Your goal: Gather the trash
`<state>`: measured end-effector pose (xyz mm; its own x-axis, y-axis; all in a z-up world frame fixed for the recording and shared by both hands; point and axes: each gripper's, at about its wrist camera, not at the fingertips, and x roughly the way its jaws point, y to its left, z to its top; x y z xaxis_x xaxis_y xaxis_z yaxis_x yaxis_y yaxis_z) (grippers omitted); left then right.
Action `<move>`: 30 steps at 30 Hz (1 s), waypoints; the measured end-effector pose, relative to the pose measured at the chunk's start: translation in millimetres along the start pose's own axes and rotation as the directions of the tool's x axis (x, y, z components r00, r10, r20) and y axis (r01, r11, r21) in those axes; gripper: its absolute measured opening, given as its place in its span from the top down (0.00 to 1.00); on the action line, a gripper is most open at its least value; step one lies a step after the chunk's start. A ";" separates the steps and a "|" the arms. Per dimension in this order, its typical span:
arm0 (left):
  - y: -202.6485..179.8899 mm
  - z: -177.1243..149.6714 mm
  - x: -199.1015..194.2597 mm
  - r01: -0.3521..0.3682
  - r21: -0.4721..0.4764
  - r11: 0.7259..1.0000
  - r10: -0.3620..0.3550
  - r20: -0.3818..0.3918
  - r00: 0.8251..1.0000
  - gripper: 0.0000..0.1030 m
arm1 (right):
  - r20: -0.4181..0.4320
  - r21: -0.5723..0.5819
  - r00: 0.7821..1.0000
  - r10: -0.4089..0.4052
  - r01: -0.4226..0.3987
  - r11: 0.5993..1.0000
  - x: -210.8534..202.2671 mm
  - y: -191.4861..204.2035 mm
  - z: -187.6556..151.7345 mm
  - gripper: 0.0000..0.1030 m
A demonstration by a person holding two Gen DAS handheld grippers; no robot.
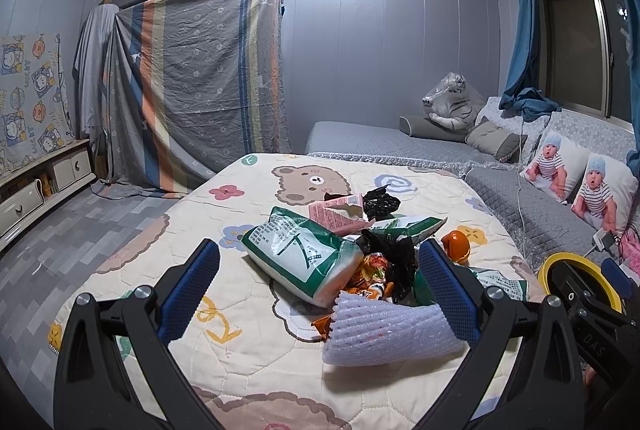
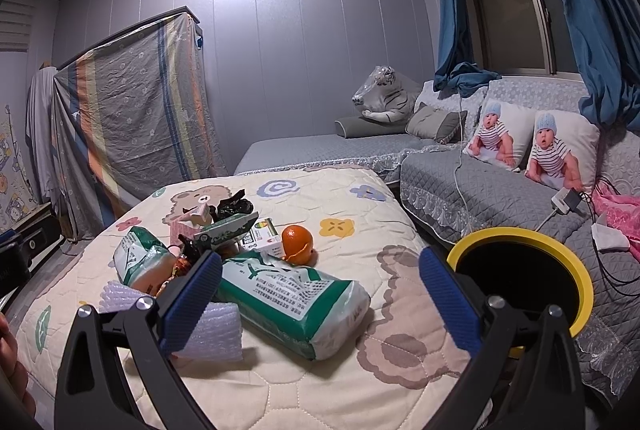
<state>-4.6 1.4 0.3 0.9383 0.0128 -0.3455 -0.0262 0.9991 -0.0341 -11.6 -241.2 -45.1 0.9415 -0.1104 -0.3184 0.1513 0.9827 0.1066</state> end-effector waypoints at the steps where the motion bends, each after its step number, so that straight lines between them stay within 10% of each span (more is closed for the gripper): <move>1: -0.1 0.8 -0.4 -0.002 0.000 1.000 0.002 0.003 1.000 0.07 | 0.000 0.000 1.000 0.000 0.000 1.000 0.0 -0.2 0.0 0.08; 30: -0.2 -1.6 1.9 0.000 0.002 1.000 0.000 -0.007 1.000 0.07 | -0.005 0.004 1.000 0.001 -0.001 1.000 1.0 -2.0 0.1 0.08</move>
<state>-3.4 1.1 -1.9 0.9357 0.0125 -0.3525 -0.0255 0.9992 -0.0323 -10.9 -243.3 -45.6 0.9401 -0.1084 -0.3231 0.1512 0.9823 0.1104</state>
